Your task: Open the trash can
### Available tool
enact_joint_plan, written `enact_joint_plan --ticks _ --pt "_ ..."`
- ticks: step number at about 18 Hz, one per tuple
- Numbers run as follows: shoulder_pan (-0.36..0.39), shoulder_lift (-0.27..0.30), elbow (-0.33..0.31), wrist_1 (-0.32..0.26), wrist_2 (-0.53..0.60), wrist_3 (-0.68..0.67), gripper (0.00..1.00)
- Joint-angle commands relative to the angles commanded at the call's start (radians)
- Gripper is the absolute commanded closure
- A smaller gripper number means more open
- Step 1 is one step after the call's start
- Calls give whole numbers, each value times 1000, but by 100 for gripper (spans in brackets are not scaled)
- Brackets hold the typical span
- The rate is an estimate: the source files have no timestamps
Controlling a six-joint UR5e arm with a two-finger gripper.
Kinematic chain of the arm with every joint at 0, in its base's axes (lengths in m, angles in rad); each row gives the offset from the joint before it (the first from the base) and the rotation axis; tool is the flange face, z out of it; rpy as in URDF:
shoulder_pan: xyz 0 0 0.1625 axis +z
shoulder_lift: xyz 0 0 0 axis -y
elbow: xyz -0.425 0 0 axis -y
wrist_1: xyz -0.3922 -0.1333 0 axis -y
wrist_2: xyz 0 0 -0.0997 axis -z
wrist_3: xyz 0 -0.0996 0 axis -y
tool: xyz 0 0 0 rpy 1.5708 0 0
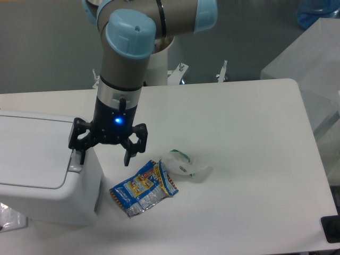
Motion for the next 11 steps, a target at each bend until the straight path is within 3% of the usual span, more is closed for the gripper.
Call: enact_joint_plan --ticks 7,11 --pt "2 6 23 2 3 9 0" --pt "5 3 81 69 28 11 0"
